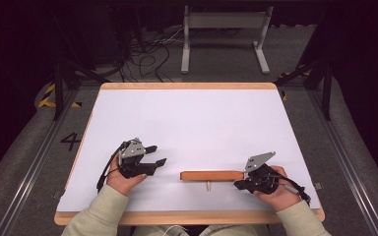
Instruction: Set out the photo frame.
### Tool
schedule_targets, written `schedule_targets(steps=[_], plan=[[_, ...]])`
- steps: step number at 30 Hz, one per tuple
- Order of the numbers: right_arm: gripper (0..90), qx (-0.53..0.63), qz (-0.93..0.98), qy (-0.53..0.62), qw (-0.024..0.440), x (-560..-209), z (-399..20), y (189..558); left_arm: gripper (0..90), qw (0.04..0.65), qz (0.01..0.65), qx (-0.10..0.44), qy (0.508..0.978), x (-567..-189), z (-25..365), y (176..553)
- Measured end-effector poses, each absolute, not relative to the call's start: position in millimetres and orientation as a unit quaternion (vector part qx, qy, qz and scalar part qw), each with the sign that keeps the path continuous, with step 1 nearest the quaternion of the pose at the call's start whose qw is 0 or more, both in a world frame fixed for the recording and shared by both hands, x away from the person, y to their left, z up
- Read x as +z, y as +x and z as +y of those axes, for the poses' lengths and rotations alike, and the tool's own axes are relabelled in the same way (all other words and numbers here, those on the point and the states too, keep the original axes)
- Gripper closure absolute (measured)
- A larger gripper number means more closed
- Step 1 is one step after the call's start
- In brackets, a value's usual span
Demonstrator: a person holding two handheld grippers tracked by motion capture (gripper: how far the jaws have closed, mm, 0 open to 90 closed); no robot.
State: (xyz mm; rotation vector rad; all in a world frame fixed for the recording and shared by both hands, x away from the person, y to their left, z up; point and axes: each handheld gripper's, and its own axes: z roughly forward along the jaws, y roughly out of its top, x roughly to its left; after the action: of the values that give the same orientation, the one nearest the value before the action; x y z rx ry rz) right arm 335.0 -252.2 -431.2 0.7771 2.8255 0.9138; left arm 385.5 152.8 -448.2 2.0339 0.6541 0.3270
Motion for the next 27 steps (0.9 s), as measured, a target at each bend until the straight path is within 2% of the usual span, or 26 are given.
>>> schedule_targets(steps=[3,27], plan=[[90.0,0.314,0.913,0.259,0.029,-433,-252,337,39.3,0.47,0.266,0.133,0.831,-448,153,385],[90.0,0.342,0.875,0.338,0.06,-437,-250,369,38.9,0.464,0.274,0.136,0.832,-450,158,381]])
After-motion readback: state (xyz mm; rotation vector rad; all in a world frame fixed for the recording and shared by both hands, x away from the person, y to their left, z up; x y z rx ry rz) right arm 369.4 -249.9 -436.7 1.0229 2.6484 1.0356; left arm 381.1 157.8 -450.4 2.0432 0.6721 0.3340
